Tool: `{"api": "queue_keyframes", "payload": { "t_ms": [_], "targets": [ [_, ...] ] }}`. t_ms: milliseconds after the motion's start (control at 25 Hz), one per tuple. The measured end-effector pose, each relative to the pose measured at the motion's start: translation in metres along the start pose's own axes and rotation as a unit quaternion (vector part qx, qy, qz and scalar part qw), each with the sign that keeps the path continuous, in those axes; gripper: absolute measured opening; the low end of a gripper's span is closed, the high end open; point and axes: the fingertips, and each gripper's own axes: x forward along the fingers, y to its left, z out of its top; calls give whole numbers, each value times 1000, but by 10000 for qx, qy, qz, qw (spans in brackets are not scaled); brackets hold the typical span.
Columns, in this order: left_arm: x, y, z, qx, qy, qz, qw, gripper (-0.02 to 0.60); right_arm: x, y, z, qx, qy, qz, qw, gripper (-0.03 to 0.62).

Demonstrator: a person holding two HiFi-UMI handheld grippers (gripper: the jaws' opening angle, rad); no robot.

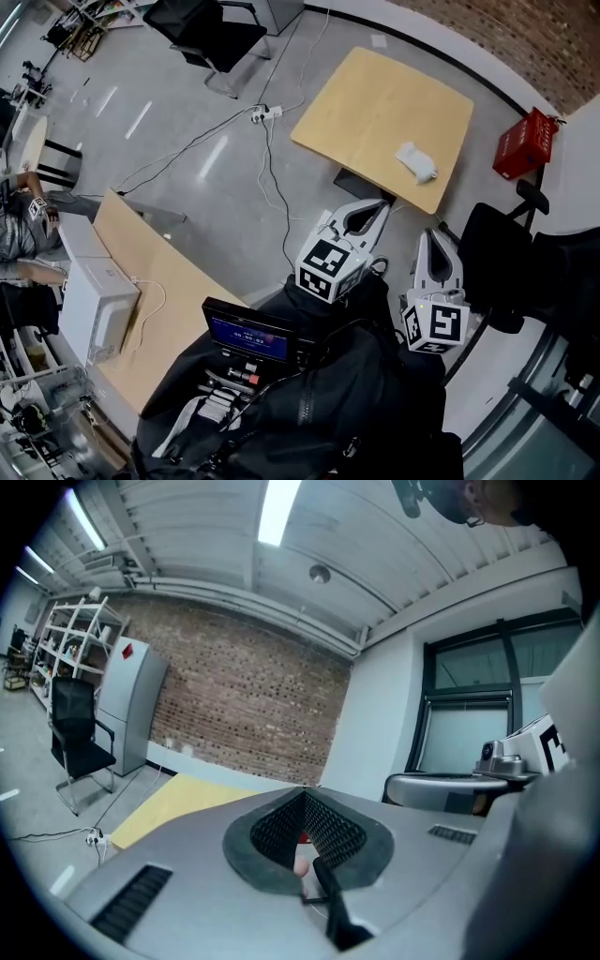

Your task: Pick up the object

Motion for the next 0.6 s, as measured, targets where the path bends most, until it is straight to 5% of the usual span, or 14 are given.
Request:
{"api": "queue_keyframes", "payload": {
  "t_ms": [600],
  "targets": [
    [59, 35, 27, 50, -129, 411, 9991, 0, 69, -47, 9, -192, 1, 279, 9994, 2]
  ]
}}
